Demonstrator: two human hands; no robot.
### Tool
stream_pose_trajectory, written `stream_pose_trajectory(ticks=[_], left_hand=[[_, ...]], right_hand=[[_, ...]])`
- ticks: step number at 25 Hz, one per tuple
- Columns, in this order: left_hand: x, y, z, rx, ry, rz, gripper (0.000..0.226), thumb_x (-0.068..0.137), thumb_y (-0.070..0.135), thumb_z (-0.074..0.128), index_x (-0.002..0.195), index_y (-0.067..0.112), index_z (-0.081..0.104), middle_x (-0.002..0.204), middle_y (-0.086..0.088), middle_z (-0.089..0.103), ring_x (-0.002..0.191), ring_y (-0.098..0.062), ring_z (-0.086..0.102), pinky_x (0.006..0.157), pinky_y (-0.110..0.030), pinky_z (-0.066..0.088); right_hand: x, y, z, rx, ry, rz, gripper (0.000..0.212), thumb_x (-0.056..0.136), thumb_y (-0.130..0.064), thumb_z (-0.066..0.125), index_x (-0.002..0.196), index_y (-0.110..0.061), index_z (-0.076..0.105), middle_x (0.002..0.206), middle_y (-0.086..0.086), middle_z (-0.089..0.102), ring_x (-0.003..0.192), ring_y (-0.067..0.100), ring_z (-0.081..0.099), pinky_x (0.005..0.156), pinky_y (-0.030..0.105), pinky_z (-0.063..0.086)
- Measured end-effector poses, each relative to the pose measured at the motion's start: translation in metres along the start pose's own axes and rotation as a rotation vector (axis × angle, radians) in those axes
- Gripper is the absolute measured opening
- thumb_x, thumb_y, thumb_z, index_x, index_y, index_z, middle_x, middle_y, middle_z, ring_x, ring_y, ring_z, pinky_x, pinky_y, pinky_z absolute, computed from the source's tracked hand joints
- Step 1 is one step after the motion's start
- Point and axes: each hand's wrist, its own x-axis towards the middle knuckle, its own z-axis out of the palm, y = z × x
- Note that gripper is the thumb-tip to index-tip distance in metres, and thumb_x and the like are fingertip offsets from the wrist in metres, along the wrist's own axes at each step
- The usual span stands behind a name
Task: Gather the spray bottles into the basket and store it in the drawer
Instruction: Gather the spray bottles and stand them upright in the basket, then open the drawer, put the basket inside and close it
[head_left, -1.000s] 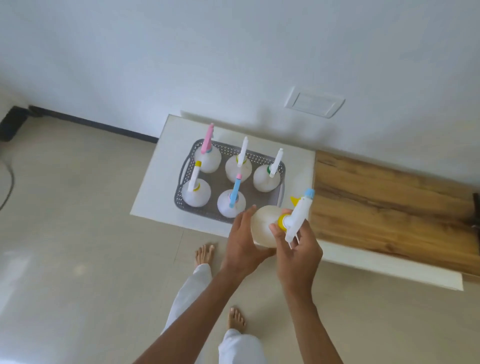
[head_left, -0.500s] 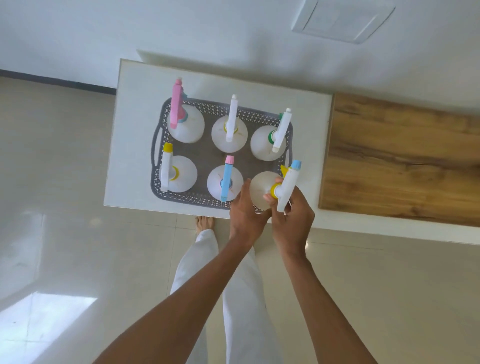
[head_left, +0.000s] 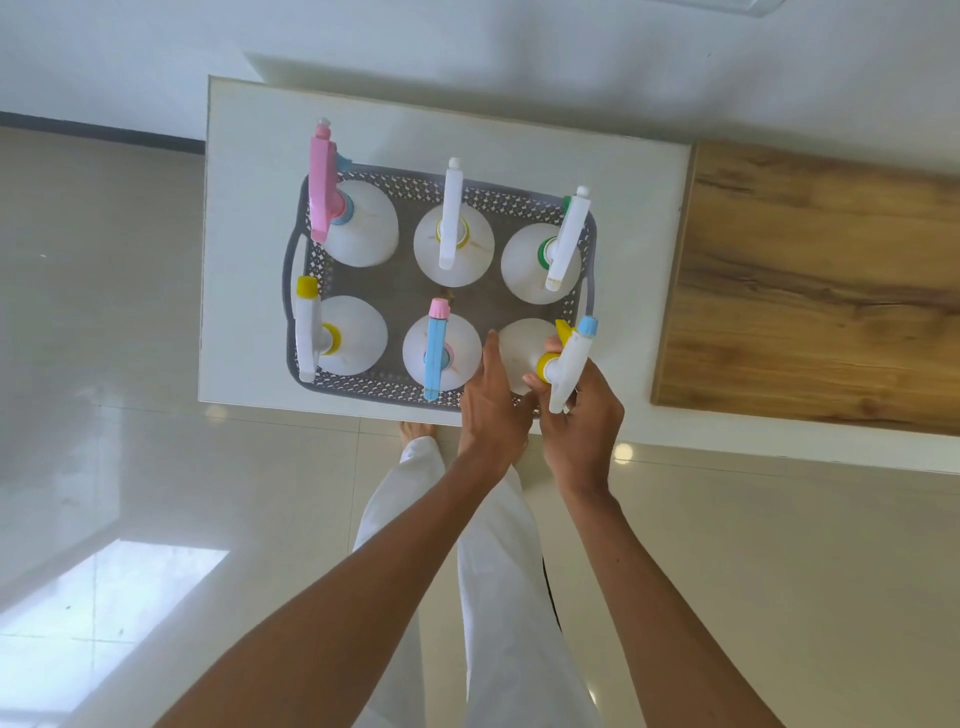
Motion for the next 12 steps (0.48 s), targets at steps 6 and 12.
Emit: stream_pose_trajectory(ticks=[6, 12], left_hand=[[0.004, -0.001, 0.001, 0.036, -0.019, -0.064, 0.078, 0.092, 0.016, 0.066, 0.155, 0.01, 0.02, 0.09, -0.015, 0.067, 0.085, -0.028, 0.065, 0.087, -0.041, 0.053], [-0.02, 0.005, -0.019, 0.029, 0.004, 0.074, 0.074, 0.085, 0.012, 0.072, 0.149, 0.007, 0.035, 0.102, -0.014, 0.07, 0.087, -0.024, 0.064, 0.082, -0.04, 0.056]], right_hand=[[0.004, 0.005, 0.014, -0.056, -0.006, -0.039, 0.042, 0.081, -0.012, 0.086, 0.118, -0.003, 0.069, 0.109, 0.01, 0.075, 0.103, -0.003, 0.055, 0.082, -0.011, 0.038], [0.007, 0.004, 0.006, 0.008, -0.055, 0.024, 0.049, 0.084, -0.012, 0.084, 0.129, -0.008, 0.066, 0.121, 0.004, 0.074, 0.108, 0.015, 0.069, 0.09, 0.02, 0.058]])
